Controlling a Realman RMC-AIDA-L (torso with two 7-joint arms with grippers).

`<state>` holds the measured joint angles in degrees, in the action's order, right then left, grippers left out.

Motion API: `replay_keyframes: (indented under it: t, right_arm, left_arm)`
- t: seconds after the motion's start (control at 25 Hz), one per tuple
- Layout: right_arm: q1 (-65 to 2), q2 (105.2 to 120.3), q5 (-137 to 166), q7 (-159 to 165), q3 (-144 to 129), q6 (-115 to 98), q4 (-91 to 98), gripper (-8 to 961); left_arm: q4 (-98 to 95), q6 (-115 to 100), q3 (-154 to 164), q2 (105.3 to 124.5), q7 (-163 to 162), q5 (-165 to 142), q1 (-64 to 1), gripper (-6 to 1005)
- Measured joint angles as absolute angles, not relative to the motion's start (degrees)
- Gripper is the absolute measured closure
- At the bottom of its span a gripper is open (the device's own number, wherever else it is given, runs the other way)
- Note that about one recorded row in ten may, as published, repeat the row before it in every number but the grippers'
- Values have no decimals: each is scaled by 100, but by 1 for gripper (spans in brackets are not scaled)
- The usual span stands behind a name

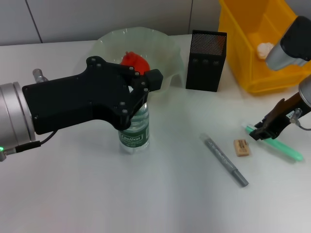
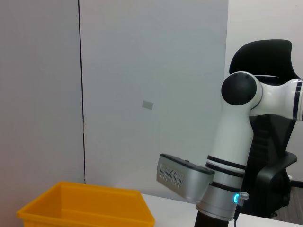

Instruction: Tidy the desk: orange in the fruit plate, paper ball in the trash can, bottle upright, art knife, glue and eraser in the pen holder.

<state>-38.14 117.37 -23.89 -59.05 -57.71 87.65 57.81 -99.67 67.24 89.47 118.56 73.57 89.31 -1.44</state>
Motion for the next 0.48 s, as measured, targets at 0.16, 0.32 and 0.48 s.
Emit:
replay_keyframes:
  t: [0.16,0.32,0.48]
  right_arm:
    - [-3704,11772,-2634,-5904,-5703,8896,6072,764]
    - [-3588,11789,-2856,-5904,-5616,9067,6425,763]
    - [-3383,11826,-3178,-5909,-5579,9150,6913,763]
  left_arm:
    - [-9967,6724,8947,11856,7357,8943,-142,1001]
    - [-9967,6724,8943,11851,7356,8994,-139,1001]
    - [-9967,6724,8938,11847,7357,9000,-130,1001]
